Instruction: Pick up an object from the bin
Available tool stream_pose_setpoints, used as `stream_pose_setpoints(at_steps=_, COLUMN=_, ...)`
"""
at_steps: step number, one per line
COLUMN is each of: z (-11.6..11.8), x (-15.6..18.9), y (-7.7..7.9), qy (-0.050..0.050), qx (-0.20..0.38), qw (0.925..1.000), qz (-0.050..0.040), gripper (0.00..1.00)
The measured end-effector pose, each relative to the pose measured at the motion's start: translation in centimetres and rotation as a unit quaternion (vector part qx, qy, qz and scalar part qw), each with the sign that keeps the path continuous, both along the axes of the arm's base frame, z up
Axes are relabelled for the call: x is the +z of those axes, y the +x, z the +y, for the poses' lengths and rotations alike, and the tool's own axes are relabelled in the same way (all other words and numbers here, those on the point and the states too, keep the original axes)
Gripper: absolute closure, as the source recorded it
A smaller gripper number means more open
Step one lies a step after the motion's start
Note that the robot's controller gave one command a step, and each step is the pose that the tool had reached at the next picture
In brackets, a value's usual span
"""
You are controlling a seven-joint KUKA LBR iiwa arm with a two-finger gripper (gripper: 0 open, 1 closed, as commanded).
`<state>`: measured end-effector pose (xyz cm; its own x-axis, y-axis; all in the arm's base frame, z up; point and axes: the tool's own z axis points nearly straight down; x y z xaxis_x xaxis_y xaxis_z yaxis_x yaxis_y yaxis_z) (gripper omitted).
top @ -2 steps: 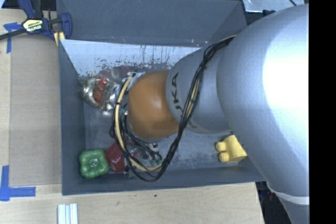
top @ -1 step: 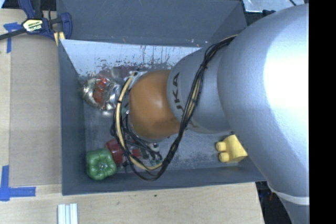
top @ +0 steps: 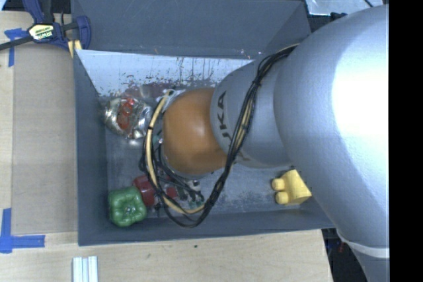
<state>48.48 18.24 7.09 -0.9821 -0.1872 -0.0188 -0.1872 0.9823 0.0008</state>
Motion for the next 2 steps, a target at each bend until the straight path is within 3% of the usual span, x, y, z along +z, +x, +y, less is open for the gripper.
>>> stream_pose_setpoints(at_steps=2, z=-0.1, x=5.3, y=-0.2, qy=-0.002, qx=0.000, qw=1.0000, qz=0.0034, gripper=1.00)
